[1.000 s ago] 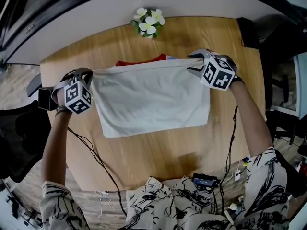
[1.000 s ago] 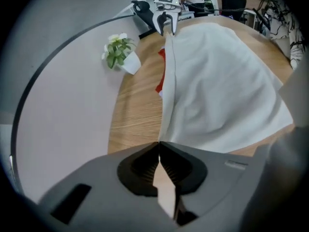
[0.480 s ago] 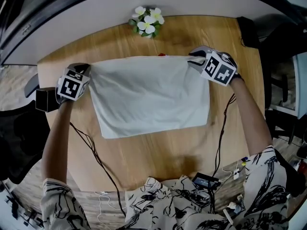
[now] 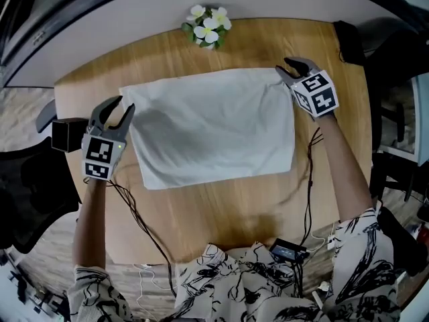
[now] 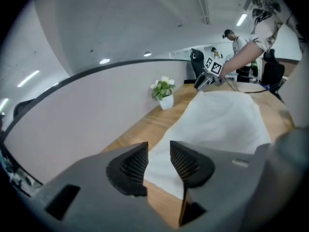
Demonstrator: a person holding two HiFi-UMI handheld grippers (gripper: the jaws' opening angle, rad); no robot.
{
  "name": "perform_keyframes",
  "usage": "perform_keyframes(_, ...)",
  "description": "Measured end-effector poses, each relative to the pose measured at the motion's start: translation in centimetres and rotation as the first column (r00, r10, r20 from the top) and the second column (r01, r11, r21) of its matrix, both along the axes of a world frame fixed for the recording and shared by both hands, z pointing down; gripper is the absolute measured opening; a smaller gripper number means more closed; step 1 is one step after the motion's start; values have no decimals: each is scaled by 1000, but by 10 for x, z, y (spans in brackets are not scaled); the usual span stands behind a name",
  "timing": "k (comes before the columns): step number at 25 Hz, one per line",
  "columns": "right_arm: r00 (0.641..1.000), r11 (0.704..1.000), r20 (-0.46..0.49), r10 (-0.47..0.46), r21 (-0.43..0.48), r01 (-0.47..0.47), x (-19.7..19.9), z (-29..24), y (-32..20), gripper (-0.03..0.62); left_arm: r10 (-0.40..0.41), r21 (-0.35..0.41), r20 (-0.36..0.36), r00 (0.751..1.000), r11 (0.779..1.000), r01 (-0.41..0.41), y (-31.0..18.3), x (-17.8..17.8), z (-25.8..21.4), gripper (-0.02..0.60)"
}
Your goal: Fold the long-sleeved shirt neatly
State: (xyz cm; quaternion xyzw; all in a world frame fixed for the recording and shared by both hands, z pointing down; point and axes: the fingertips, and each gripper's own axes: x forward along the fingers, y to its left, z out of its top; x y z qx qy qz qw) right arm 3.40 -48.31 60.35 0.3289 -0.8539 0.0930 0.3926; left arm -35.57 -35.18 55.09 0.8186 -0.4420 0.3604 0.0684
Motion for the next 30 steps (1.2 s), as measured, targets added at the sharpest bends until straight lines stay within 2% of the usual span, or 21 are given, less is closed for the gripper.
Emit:
perform_keyframes(3,993,996,104,51,66,-58,6,-36,26,175,-53,-14,-117,992,999,52,48,1,-11,186)
perform_keyframes(6,982,994,182,49,90,-66,14,-69,69,207,-98,-99,-178,979,992,81,102,-3,-5,217)
perform_keyframes(9,976,998,214,49,37,-58,26,-77,121,229,-135,-209,-223,965,974,88,160,0,7,222)
perform_keyframes(12,970,996,234,73,-67,-59,38,-65,183,236,-183,-313,-240,953,944,103,215,3,23,209)
perform_keyframes(14,966,988,242,90,-142,-56,42,-52,222,241,-213,-343,-252,944,932,118,241,5,33,190)
perform_keyframes(16,973,979,214,85,-198,-42,44,-34,256,261,-218,-337,-258,941,933,124,255,10,42,140)
perform_keyframes(20,982,960,172,81,-277,-31,45,-3,299,267,-243,-376,-267,933,917,131,269,21,58,163)
perform_keyframes(24,980,946,170,101,-322,-42,47,12,313,264,-253,-391,-273,928,911,134,266,26,65,178)
perform_keyframes(28,982,937,147,116,-343,-60,49,25,318,198,-278,-421,-269,922,895,147,266,24,70,187)
perform_keyframes(30,987,942,122,105,-330,-59,48,27,320,178,-277,-426,-260,925,893,148,267,23,71,186)
